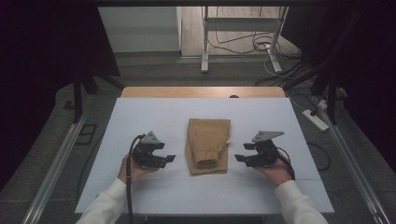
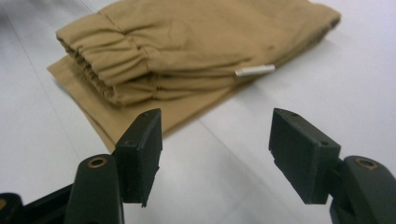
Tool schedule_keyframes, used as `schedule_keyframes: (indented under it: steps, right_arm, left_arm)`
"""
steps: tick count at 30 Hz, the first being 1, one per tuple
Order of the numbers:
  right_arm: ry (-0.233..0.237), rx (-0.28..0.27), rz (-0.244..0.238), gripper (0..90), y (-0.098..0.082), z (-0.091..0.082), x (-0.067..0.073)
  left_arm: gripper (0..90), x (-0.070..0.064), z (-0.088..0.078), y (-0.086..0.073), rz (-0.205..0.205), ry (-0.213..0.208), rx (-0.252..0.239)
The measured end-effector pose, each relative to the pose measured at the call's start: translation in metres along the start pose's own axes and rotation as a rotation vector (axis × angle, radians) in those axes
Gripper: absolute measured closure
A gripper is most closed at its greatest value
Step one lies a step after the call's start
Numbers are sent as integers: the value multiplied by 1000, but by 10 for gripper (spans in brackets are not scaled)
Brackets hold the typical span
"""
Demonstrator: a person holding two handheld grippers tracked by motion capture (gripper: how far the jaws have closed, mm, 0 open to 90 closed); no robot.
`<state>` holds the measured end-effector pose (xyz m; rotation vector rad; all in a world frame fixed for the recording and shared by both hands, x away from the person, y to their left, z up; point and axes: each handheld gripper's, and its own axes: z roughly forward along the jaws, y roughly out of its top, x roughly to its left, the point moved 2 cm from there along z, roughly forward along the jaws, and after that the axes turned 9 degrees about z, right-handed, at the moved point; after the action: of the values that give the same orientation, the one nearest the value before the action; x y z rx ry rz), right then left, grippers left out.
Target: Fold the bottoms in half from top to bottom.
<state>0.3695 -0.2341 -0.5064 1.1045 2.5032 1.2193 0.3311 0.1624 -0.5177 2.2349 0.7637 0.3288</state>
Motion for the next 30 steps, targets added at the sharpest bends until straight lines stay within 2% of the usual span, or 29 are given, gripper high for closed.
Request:
schedule_keyframes:
  steps: [4, 7, 10, 13, 17, 30]
  right_arm:
    - [-4, 5, 13, 346, -13, -9, 0]
    - [-8, 15, 19, 347, -24, -15, 1]
    - [-8, 30, 25, 347, -35, -19, 1]
    - [-13, 24, 26, 347, -40, -26, 2]
    - [-32, 16, 25, 348, -46, -34, 1]
    - [-27, 2, 17, 344, -51, -40, -4]
  left_arm:
    - [279, -4, -9, -10, -12, 8, -3]
    - [277, -6, -14, -19, -10, 18, 13]
    - [277, -7, -18, -27, -27, 20, 19]
    - [276, -9, -23, -34, -45, 15, 13]
    - [271, -14, -28, -43, -48, 15, 17]
    - [268, -12, -30, -46, -66, 25, 4]
